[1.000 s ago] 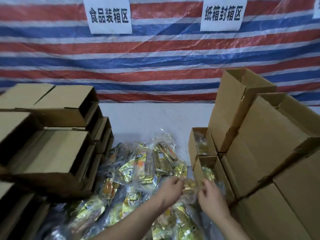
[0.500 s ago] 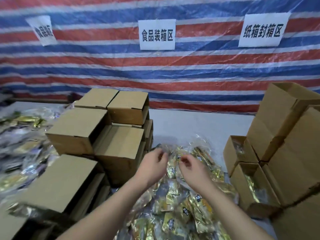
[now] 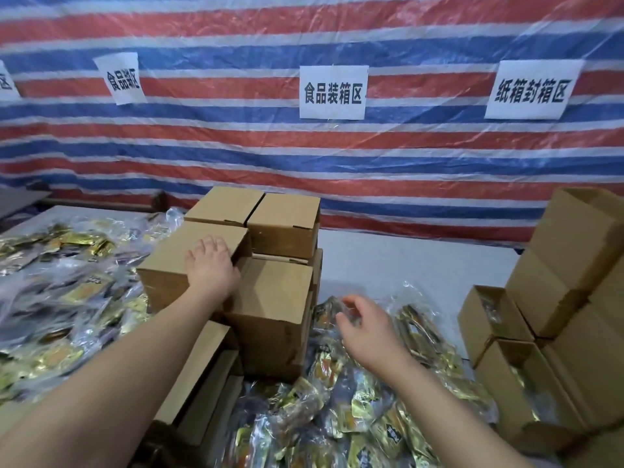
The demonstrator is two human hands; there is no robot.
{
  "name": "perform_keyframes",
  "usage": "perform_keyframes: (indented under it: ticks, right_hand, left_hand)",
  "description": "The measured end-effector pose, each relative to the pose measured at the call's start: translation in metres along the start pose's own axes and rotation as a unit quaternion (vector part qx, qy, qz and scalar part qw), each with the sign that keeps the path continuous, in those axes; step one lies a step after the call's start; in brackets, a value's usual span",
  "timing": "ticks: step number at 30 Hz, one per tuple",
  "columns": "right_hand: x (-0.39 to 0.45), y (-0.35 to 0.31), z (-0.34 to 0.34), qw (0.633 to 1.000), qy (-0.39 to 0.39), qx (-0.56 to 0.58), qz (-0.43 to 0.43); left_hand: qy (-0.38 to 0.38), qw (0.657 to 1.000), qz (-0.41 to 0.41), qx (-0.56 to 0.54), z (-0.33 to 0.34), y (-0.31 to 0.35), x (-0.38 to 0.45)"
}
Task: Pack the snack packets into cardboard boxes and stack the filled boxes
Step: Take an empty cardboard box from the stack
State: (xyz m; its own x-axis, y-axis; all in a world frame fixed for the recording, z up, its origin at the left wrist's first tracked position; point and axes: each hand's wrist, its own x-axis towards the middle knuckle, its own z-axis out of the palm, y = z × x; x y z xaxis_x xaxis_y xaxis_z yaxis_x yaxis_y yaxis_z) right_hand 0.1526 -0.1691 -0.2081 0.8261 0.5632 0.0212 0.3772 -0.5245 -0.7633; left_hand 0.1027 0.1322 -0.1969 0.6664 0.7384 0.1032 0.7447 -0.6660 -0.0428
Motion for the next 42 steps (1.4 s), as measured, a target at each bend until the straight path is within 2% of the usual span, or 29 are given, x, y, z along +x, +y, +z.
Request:
perform_keyframes:
  ticks: [5, 9, 13, 17, 19, 21, 26, 30, 35, 39, 42]
  right_hand:
    - [-0.004, 0.004, -0.004, 0.999, 0.022, -0.030, 0.002]
    - [-0.001, -0.002, -0.010, 1.000, 0.017, -0.013, 0.004]
    - [0.010, -0.021, -0.023, 0.999, 0.021, 0.013, -0.021]
    - [0.020, -0.045, -0.057, 0.994, 0.093, 0.017, -0.059]
    - [0.023, -0.053, -0.081, 0.988, 0.126, 0.009, -0.086]
    - [0.020, -0.053, -0.106, 0.987, 0.114, -0.018, -0.109]
    - [-0.008, -0.018, -0.145, 0.981, 0.000, -0.185, -0.061]
    - [-0.041, 0.036, -0.145, 0.965, -0.012, -0.263, -0.014]
    - [-0.098, 0.115, -0.117, 0.957, -0.025, -0.285, 0.055]
    - [-0.145, 0.169, -0.080, 0.957, -0.055, -0.263, 0.113]
    - [-0.171, 0.198, -0.053, 0.957, -0.080, -0.231, 0.154]
  left_hand:
    - [-0.004, 0.999, 0.009, 0.036, -0.006, 0.001, -0.010]
    - [0.007, 0.998, 0.026, 0.065, -0.043, 0.002, -0.027]
    - [0.010, 0.998, 0.065, 0.016, -0.102, 0.009, -0.051]
    - [0.027, 0.988, 0.138, -0.067, -0.149, 0.030, -0.084]
    - [0.010, 0.976, 0.183, -0.115, -0.157, 0.045, -0.100]
    - [-0.034, 0.960, 0.229, -0.156, -0.158, 0.064, -0.114]
    - [-0.107, 0.920, 0.318, -0.204, -0.132, 0.121, -0.143]
    - [-0.168, 0.889, 0.363, -0.224, -0.087, 0.157, -0.170]
    - [-0.230, 0.858, 0.392, -0.238, -0.006, 0.181, -0.222]
    - [-0.305, 0.832, 0.395, -0.243, 0.056, 0.187, -0.264]
    - [-0.331, 0.824, 0.399, -0.231, 0.093, 0.185, -0.284]
